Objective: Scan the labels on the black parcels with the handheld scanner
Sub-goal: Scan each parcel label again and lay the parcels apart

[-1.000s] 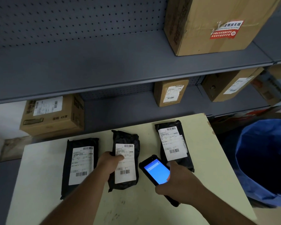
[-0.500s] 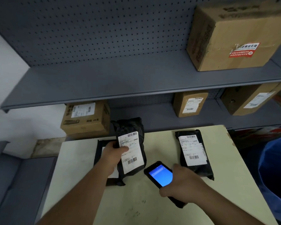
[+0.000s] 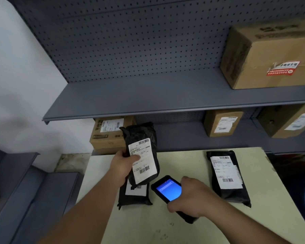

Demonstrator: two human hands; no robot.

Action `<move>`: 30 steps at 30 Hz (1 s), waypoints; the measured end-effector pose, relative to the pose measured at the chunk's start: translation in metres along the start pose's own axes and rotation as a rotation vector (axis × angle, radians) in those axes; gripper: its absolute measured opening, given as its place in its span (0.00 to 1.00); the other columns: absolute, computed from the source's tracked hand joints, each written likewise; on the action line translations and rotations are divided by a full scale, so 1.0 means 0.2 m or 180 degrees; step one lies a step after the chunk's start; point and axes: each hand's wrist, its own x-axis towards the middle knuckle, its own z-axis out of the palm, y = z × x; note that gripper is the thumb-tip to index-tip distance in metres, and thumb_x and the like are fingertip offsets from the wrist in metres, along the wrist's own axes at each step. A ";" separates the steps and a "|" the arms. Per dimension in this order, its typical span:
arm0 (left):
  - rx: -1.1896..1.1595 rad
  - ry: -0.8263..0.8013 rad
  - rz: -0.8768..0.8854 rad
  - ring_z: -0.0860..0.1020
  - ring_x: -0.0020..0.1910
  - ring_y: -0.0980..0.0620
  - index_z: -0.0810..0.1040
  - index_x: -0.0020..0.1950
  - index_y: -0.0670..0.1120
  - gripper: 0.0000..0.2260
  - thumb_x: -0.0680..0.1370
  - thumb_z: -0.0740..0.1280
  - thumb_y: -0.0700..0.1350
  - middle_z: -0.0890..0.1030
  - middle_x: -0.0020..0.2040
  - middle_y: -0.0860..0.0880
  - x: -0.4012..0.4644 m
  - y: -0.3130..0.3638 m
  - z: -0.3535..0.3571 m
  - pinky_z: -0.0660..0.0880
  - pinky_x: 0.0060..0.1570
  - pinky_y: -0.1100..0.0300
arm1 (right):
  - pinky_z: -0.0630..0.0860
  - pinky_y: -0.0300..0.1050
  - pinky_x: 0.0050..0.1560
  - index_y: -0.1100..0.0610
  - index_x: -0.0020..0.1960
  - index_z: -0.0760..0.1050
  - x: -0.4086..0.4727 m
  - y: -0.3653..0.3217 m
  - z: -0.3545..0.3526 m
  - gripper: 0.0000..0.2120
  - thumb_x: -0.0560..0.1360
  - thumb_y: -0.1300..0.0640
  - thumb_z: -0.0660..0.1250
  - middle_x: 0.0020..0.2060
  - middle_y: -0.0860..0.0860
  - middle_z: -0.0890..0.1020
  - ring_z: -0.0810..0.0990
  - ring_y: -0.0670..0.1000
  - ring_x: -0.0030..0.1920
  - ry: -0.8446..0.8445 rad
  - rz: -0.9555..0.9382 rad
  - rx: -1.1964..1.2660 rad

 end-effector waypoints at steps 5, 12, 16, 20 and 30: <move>-0.0042 -0.0016 0.0000 0.87 0.52 0.42 0.79 0.62 0.45 0.16 0.75 0.76 0.35 0.88 0.55 0.45 0.00 0.00 -0.02 0.84 0.52 0.45 | 0.72 0.44 0.40 0.49 0.47 0.69 -0.01 -0.03 0.00 0.23 0.64 0.41 0.77 0.48 0.46 0.77 0.78 0.50 0.45 0.0023 -0.0070 -0.0062; -0.0015 -0.0053 0.0003 0.87 0.54 0.42 0.79 0.64 0.45 0.19 0.75 0.77 0.37 0.88 0.57 0.44 0.02 0.02 -0.03 0.83 0.56 0.42 | 0.72 0.44 0.40 0.49 0.46 0.68 -0.01 -0.05 0.00 0.23 0.64 0.41 0.78 0.48 0.47 0.77 0.78 0.50 0.45 0.0074 -0.0109 -0.0022; -0.0045 -0.0070 0.0002 0.86 0.54 0.41 0.79 0.63 0.45 0.18 0.75 0.77 0.37 0.87 0.56 0.44 0.03 0.03 -0.02 0.83 0.57 0.41 | 0.72 0.44 0.40 0.49 0.46 0.67 0.00 -0.05 0.00 0.23 0.64 0.42 0.78 0.48 0.47 0.77 0.78 0.50 0.46 0.0069 -0.0143 -0.0034; -0.0059 -0.0081 0.0044 0.86 0.53 0.42 0.78 0.57 0.48 0.14 0.76 0.76 0.36 0.86 0.55 0.44 0.04 0.01 -0.02 0.83 0.52 0.45 | 0.72 0.44 0.40 0.49 0.46 0.67 0.01 -0.04 0.01 0.23 0.64 0.42 0.77 0.47 0.47 0.77 0.79 0.50 0.47 0.0043 -0.0137 -0.0031; 0.0157 -0.0081 -0.0106 0.86 0.55 0.40 0.80 0.58 0.47 0.14 0.75 0.77 0.38 0.87 0.55 0.44 0.08 -0.04 0.02 0.82 0.60 0.37 | 0.71 0.42 0.38 0.49 0.46 0.67 0.03 0.02 0.01 0.22 0.64 0.42 0.77 0.47 0.46 0.77 0.78 0.49 0.45 0.0046 -0.0043 0.0015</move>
